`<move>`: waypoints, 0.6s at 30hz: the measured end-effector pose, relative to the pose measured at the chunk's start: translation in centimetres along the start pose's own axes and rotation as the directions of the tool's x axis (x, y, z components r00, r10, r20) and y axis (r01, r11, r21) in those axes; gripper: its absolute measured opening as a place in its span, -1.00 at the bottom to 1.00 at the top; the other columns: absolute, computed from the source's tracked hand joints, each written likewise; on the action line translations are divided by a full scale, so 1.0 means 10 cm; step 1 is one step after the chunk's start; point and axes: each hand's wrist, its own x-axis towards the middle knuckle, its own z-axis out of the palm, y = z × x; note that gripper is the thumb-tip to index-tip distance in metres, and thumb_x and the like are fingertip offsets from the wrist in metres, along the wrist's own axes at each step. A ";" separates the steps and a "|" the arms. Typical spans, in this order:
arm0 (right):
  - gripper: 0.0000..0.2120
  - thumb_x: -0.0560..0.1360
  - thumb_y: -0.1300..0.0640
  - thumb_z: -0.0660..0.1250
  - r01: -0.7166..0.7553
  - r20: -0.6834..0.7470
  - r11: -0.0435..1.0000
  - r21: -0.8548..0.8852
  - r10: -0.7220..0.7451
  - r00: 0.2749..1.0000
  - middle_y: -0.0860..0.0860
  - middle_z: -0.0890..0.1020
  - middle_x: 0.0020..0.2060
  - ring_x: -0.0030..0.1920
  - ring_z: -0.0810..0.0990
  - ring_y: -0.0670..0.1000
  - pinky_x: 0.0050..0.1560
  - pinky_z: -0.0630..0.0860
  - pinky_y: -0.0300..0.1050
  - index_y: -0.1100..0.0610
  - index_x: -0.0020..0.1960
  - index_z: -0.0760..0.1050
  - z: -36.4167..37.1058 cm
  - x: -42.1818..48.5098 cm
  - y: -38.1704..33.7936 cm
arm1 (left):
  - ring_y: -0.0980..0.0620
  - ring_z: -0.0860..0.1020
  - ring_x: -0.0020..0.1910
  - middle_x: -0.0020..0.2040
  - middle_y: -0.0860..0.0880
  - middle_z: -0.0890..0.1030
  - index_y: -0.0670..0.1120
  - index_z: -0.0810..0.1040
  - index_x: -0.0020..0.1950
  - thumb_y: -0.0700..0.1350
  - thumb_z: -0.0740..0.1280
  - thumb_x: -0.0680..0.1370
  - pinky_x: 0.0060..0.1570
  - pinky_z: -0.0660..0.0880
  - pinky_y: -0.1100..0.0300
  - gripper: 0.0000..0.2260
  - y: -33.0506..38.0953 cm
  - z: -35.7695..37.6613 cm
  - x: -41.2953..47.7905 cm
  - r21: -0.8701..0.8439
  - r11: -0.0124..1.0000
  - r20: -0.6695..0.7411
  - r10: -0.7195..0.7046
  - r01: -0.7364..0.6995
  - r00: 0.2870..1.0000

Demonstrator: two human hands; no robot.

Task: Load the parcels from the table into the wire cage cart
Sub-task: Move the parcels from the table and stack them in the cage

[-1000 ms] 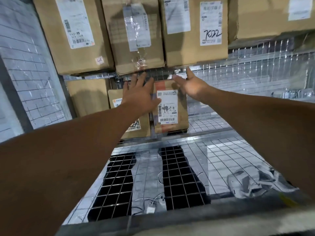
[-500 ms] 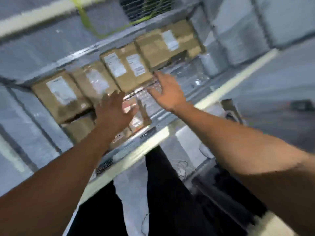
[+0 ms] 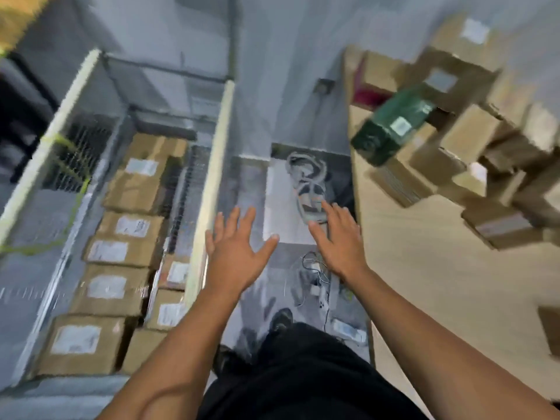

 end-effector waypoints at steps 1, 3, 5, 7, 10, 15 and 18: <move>-0.20 0.54 -0.46 -0.02 -0.056 -0.033 0.998 0.021 0.057 0.998 0.06 0.17 0.67 0.67 0.04 0.10 0.63 0.01 0.22 -0.08 0.66 0.18 -0.15 -0.04 0.16 | -0.09 -0.11 0.67 0.70 0.04 0.02 0.21 0.06 0.67 0.47 0.16 0.54 0.60 -0.14 -0.22 -0.24 0.21 0.06 0.05 0.034 0.998 0.043 0.051 -0.052 0.998; -0.26 0.59 -0.40 0.05 -0.160 -0.080 0.982 0.097 0.168 0.983 0.07 0.14 0.67 0.67 0.02 0.11 0.63 -0.01 0.23 -0.07 0.66 0.18 -0.42 -0.11 0.46 | -0.08 -0.13 0.67 0.70 0.06 -0.02 0.22 0.03 0.67 0.47 0.14 0.54 0.60 -0.14 -0.24 -0.24 0.63 0.20 0.15 0.087 0.985 0.131 0.134 -0.146 0.982; -0.33 0.64 -0.34 0.12 -0.225 -0.144 0.953 0.203 0.256 0.956 0.05 0.12 0.68 0.68 0.00 0.09 0.64 -0.02 0.23 -0.08 0.66 0.18 -0.65 -0.19 0.76 | -0.06 -0.15 0.67 0.70 0.08 -0.04 0.25 0.01 0.67 0.50 0.11 0.53 0.59 -0.15 -0.25 -0.23 1.05 0.37 0.25 0.121 0.963 0.200 0.214 -0.241 0.956; -0.38 0.68 -0.27 0.15 -0.264 -0.212 0.917 0.298 0.333 0.919 0.03 0.13 0.68 0.67 0.02 0.07 0.64 0.00 0.21 -0.07 0.67 0.17 -0.86 -0.25 1.02 | -0.04 -0.16 0.67 0.70 0.11 -0.06 0.28 0.01 0.66 0.54 0.06 0.50 0.59 -0.17 -0.26 -0.21 1.45 0.53 0.35 0.156 0.934 0.245 0.279 -0.322 0.928; -0.42 0.70 -0.23 0.10 -0.297 -0.252 0.851 0.434 0.431 0.867 0.02 0.17 0.66 0.66 0.06 0.04 0.64 0.02 0.16 -0.06 0.67 0.17 -1.12 -0.30 1.40 | -0.06 -0.20 0.67 0.70 0.12 -0.06 0.31 0.00 0.65 0.60 0.00 0.45 0.55 -0.22 -0.32 -0.18 1.99 0.75 0.47 0.207 0.889 0.274 0.348 -0.409 0.896; -0.44 0.72 -0.22 0.06 -0.289 -0.250 0.739 0.608 0.524 0.814 0.01 0.24 0.64 0.63 0.17 0.05 0.64 0.08 0.08 -0.06 0.66 0.17 -1.45 -0.18 1.88 | -0.11 -0.33 0.64 0.70 0.09 -0.08 0.32 -0.01 0.65 0.62 -0.03 0.42 0.51 -0.38 -0.32 -0.16 2.66 1.02 0.65 0.266 0.845 0.285 0.390 -0.463 0.875; -0.41 0.70 -0.27 0.04 -0.279 -0.221 0.692 0.666 0.540 0.812 -0.03 0.22 0.65 0.63 0.17 0.04 0.62 0.09 0.06 -0.09 0.67 0.16 -1.58 0.00 1.98 | -0.13 -0.32 0.64 0.70 0.04 -0.11 0.28 -0.06 0.66 0.60 0.02 0.44 0.54 -0.33 -0.29 -0.15 2.88 1.17 0.83 0.283 0.828 0.316 0.395 -0.483 0.863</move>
